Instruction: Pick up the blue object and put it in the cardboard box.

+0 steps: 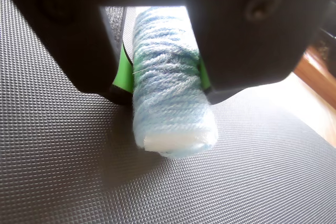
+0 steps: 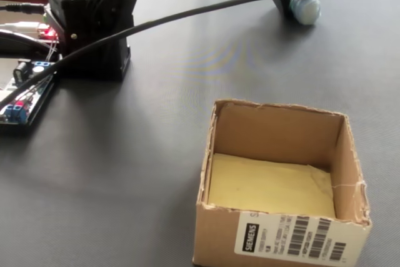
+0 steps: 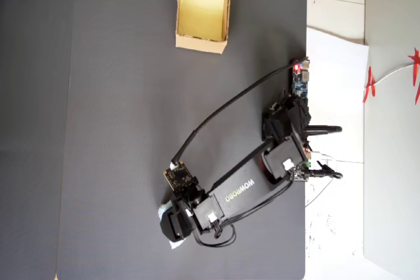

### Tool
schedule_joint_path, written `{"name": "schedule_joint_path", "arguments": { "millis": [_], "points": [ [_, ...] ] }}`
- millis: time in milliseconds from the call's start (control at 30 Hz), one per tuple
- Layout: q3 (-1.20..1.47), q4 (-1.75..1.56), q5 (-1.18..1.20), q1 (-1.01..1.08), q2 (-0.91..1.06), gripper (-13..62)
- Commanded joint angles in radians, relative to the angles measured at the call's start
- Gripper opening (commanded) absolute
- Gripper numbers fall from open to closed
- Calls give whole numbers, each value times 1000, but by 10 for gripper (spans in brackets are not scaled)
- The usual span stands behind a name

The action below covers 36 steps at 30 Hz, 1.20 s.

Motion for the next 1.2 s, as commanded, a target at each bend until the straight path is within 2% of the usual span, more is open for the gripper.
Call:
{"name": "schedule_joint_path", "arguments": {
  "millis": [0, 133, 933, 1167],
  "points": [
    [-14, -64, 5, -3, 32, 13],
    [18, -94, 5, 57, 133, 13],
    [724, -534, 8, 396, 842, 12],
    [811, -555, -52, 520, 1005, 13]
  ]
}}
